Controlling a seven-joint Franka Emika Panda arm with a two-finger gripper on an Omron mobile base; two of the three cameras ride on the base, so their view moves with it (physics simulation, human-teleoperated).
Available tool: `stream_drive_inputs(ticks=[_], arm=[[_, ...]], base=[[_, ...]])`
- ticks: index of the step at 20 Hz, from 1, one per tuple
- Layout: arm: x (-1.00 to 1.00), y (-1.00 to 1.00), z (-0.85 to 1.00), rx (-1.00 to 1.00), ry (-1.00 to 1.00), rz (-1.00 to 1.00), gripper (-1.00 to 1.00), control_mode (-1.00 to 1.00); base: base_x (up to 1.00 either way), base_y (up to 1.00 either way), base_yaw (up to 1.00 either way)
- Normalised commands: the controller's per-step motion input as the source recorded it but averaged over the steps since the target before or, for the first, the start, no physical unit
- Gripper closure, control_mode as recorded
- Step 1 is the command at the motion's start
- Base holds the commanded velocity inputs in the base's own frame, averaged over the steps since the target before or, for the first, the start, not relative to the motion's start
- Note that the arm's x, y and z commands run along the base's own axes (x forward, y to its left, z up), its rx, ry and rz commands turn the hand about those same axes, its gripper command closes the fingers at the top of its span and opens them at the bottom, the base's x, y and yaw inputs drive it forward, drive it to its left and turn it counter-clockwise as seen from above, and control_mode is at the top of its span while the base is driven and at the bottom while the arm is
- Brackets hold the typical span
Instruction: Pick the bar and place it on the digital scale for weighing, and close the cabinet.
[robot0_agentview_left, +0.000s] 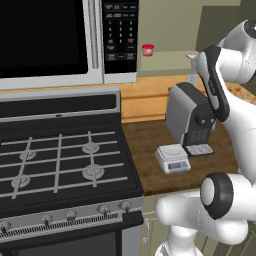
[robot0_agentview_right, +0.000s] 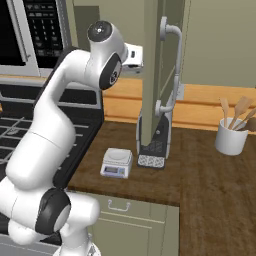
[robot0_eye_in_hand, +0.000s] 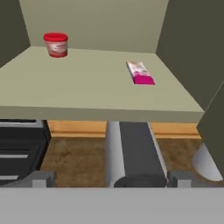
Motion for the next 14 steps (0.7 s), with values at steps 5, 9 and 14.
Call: stream_drive_inputs(ticks=[5, 9, 14], arm=[[0.64, -0.18, 0.0, 0.0, 0.07, 0.0, -1.0, -1.0], [0.54, -0.21, 0.0, 0.0, 0.04, 0.0, -1.0, -1.0], [0.38, -0.25, 0.0, 0.0, 0.0, 0.0, -1.0, -1.0]], base=[[0.0, 0.0, 0.0], [0.0, 0.0, 0.0], [0.0, 0.0, 0.0]])
